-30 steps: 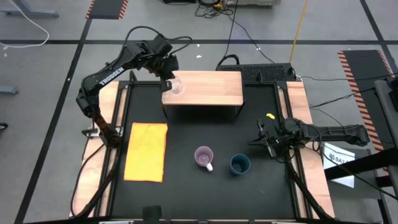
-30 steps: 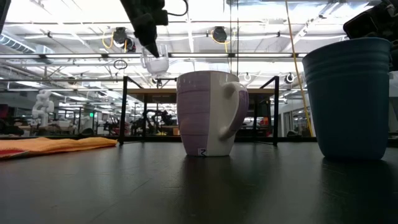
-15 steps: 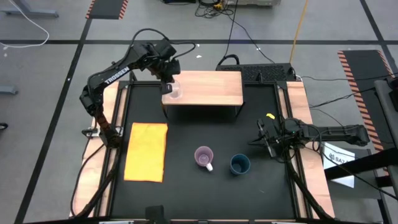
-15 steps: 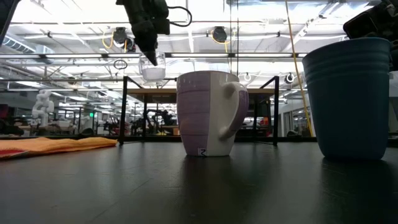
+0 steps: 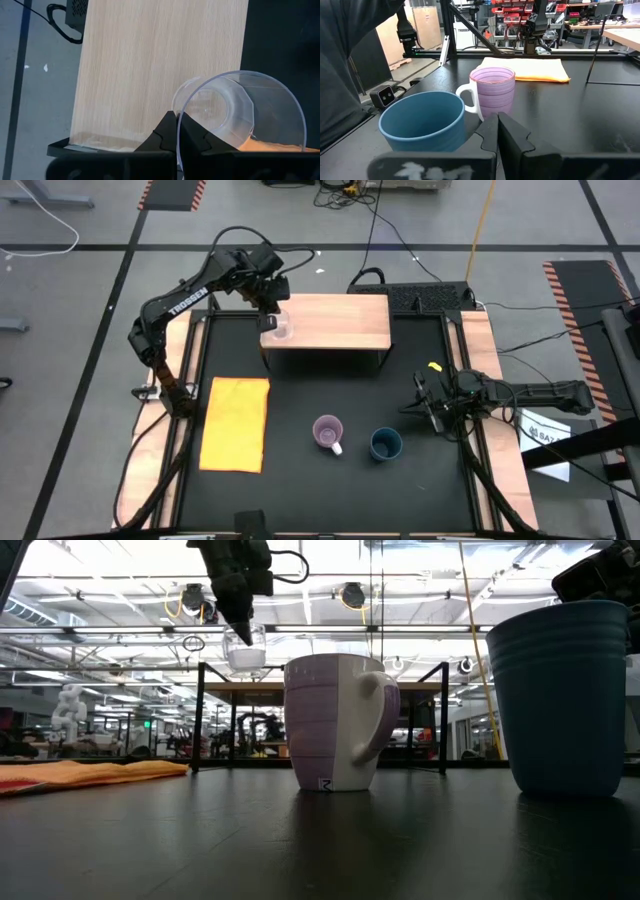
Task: Stack small to large cups/mugs on shelf
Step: Put the transparent mug on the shelf
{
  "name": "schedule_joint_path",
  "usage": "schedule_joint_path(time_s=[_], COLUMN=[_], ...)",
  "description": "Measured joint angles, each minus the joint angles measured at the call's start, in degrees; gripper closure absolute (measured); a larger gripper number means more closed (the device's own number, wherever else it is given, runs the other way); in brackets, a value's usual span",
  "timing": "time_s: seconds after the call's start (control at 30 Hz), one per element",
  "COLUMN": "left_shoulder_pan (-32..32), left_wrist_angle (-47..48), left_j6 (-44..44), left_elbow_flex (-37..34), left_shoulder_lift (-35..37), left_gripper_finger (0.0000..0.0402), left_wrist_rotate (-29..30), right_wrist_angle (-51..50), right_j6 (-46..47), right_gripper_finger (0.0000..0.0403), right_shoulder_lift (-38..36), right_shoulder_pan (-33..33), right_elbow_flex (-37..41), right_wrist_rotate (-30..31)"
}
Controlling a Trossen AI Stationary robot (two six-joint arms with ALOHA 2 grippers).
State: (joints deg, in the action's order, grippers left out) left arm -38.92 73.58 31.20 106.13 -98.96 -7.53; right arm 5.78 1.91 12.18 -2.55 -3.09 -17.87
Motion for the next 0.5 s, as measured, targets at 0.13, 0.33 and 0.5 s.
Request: schedule_joint_path(time_s=[0.13, 0.33, 0.5], left_shoulder_pan=[0.0, 0.08, 0.78], left_wrist_angle=[0.0, 0.0, -0.02], left_j6=[-0.17, -0.23, 1.18], left_elbow_flex=[0.0, 0.0, 0.0], left_shoulder_lift=[0.0, 0.0, -0.02], left_gripper_finger=[0.0401, 0.0401, 0.0401], left_wrist_rotate=[0.0, -0.09, -0.41], right_wrist_angle=[0.0, 0.0, 0.0], right_j6=[-0.01, 0.0, 0.0], right_gripper_finger=[0.0403, 0.0403, 0.0403], right_shoulder_lift=[0.0, 0.0, 0.0], right_shoulder_pan=[0.01, 0.01, 0.0], right_elbow_flex=[0.0, 0.01, 0.0], right_wrist_rotate=[0.0, 0.0, 0.0])
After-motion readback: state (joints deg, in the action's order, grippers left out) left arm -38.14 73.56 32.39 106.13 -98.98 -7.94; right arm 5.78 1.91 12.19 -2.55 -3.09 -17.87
